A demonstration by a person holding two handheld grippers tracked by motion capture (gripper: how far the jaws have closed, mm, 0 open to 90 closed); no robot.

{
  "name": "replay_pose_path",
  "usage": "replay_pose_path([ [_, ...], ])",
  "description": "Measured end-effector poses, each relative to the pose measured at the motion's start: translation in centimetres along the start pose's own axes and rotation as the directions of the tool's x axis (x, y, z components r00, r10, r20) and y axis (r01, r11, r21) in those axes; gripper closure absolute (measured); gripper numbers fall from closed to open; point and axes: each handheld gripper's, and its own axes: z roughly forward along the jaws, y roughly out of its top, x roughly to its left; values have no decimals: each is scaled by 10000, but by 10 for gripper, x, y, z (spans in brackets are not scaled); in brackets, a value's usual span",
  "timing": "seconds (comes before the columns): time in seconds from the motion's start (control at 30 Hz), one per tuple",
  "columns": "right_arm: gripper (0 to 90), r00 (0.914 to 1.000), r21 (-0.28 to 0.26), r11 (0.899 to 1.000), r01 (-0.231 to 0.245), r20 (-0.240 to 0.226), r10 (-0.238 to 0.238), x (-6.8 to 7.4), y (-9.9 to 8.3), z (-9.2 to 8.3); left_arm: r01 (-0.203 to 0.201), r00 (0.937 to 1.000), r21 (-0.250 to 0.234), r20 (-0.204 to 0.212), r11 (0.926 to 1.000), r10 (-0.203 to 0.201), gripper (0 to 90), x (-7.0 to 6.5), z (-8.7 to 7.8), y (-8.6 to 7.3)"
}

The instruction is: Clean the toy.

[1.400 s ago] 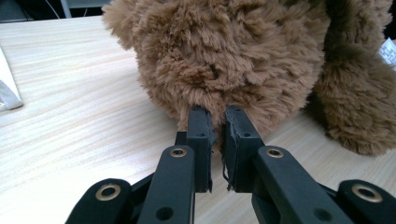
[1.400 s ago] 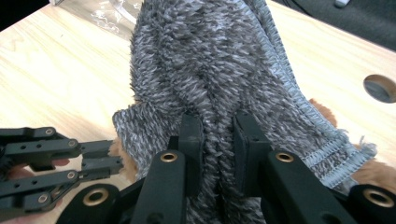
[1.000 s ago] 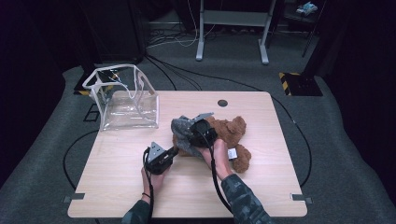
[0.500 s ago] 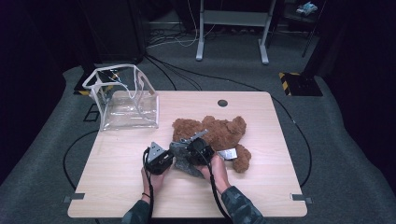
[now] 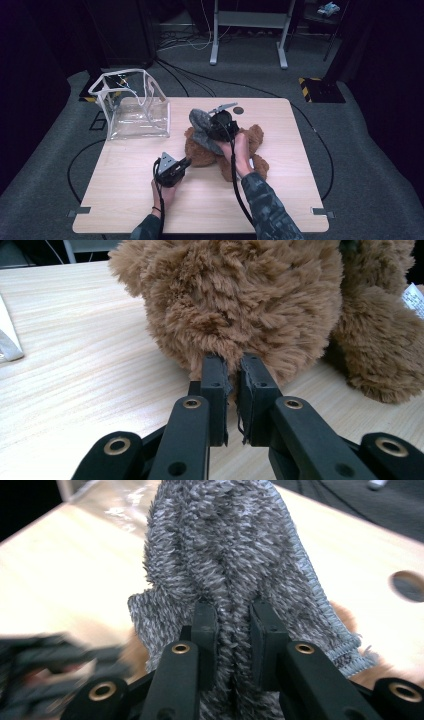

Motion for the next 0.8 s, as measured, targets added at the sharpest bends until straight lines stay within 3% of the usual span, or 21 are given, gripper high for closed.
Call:
replay_pose_path([
  [0.17,752,9990,329,9992,-224,401,211,-12,15,20,-27,10000,-89,-51,10000,27,825,0,1,0],
  [0.3,753,9983,858,9946,-581,136,571,-19,16,36,-111,9998,-84,-167,9999,109,828,-1,1,0],
  [0.37,755,9981,830,9947,-609,-72,617,-19,14,36,-207,9997,-53,-148,9998,206,832,-1,1,0],
  [0.53,757,9968,732,9965,-405,-665,454,-7,3,25,-177,9998,-69,-129,9998,176,832,-2,1,0],
  [0.63,758,9955,773,9970,-51,-935,123,2,-7,20,-153,9998,-94,-132,9998,152,832,-2,1,0],
  [0.8,762,9922,918,9954,281,-1236,-166,14,-36,17,-158,9998,-72,-143,9998,157,832,-2,1,0],
])
